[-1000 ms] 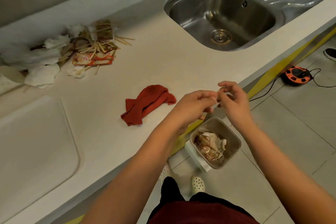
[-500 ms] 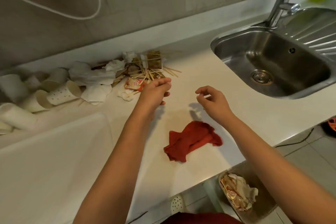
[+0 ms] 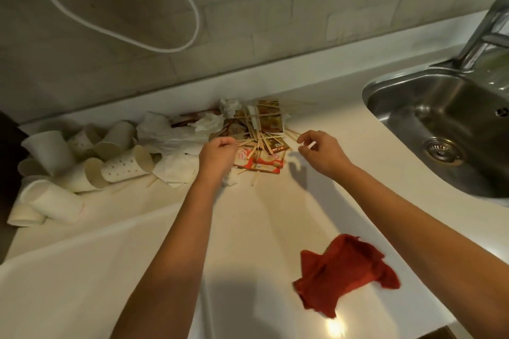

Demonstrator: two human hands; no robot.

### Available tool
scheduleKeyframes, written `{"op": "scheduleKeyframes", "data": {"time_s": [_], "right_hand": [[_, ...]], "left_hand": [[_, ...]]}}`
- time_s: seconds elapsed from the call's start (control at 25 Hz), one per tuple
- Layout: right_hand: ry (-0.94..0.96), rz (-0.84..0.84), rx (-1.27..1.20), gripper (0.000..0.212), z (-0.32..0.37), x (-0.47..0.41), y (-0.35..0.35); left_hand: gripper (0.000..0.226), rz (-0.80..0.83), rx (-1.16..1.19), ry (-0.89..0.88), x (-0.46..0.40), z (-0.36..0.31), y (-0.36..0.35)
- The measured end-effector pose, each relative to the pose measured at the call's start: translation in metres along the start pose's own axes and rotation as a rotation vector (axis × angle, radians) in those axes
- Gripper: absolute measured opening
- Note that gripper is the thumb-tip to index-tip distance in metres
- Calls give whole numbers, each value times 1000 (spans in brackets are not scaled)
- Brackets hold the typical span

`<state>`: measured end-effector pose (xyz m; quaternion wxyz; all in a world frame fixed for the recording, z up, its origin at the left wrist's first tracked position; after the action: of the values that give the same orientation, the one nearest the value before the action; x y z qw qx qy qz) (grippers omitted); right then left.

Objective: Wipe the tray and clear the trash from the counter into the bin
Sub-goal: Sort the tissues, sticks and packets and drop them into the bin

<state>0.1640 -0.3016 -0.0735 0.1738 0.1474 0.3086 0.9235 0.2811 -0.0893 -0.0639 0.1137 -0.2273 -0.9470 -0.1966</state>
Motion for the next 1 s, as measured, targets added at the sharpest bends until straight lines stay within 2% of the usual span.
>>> {"op": "scheduleKeyframes", "data": {"time_s": [0.2, 0.36, 0.48, 0.6, 0.72, 0.8, 0.88, 1.0], "right_hand": [[0, 8, 222, 35, 23, -61, -5], [-11, 21, 370, 42, 30, -104, -10], [-8, 22, 478, 46, 33, -133, -10], [14, 95, 590, 62, 36, -161, -18], [-22, 211, 668, 80, 24, -183, -31], [-52, 221, 673, 76, 17, -195, -34], [-39, 166, 671, 62, 17, -206, -33], [34, 48, 641, 41, 22, -213, -29]], "left_hand": [[28, 29, -215, -23, -44, -15, -1], [13, 107, -429, -69, -76, -34, -26], [20, 134, -512, -60, -99, -35, -43], [30, 130, -557, 21, -120, -25, -52], [25, 110, -579, 57, -130, -16, -56], [19, 96, -586, 44, -136, -14, -56], [9, 95, -598, 20, -145, -12, -54], [19, 75, -675, -7, -152, -18, -55]]}}
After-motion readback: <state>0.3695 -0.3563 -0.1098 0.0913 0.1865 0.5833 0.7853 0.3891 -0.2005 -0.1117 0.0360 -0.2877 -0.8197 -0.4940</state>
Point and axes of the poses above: each hand's wrist, its own x-axis away from the middle knuckle, its own y-axis out of the back of the hand, z = x × y, the point moved 8 cm from there along -x, towards the middle knuckle, and after that the axes turned 11 degrees about z, right-handed, at the moved point
